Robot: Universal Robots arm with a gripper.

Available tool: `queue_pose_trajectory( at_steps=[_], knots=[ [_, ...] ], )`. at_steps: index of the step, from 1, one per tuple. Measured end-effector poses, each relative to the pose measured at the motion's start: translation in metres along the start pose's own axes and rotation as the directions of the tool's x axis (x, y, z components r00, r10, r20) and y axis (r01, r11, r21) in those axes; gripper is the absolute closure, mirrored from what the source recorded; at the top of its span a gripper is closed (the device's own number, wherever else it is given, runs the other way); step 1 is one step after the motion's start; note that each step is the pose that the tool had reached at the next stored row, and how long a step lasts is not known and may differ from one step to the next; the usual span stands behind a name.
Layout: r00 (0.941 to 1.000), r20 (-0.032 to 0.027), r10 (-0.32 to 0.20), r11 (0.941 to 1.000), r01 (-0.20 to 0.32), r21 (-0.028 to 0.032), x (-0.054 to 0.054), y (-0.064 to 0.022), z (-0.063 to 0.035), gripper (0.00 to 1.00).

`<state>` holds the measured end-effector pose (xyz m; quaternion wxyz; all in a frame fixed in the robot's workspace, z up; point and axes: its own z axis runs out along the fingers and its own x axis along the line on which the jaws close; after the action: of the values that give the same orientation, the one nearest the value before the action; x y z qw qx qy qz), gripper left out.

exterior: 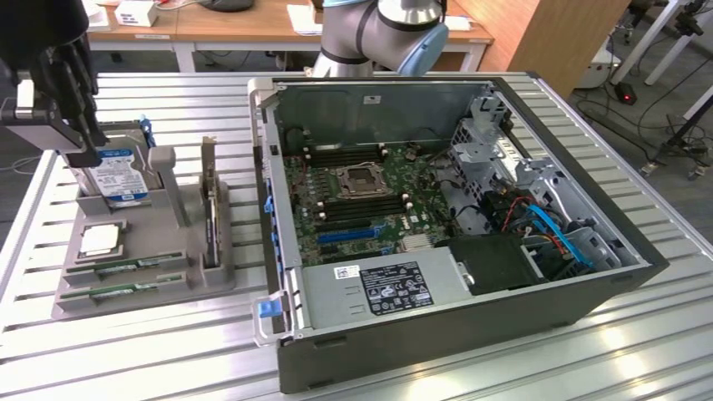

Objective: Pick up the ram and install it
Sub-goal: 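Pick up the ram and move it above insertion slot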

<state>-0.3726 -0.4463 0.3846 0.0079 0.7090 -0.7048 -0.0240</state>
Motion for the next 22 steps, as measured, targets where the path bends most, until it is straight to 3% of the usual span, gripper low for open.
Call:
queue_pose_trajectory(
  at_steps=[22],
  knots=[
    [1.0,0.0001,0.0,1.0,0.0,0.0,0.0003,-0.0005,0.0107,0.65]
  ],
)
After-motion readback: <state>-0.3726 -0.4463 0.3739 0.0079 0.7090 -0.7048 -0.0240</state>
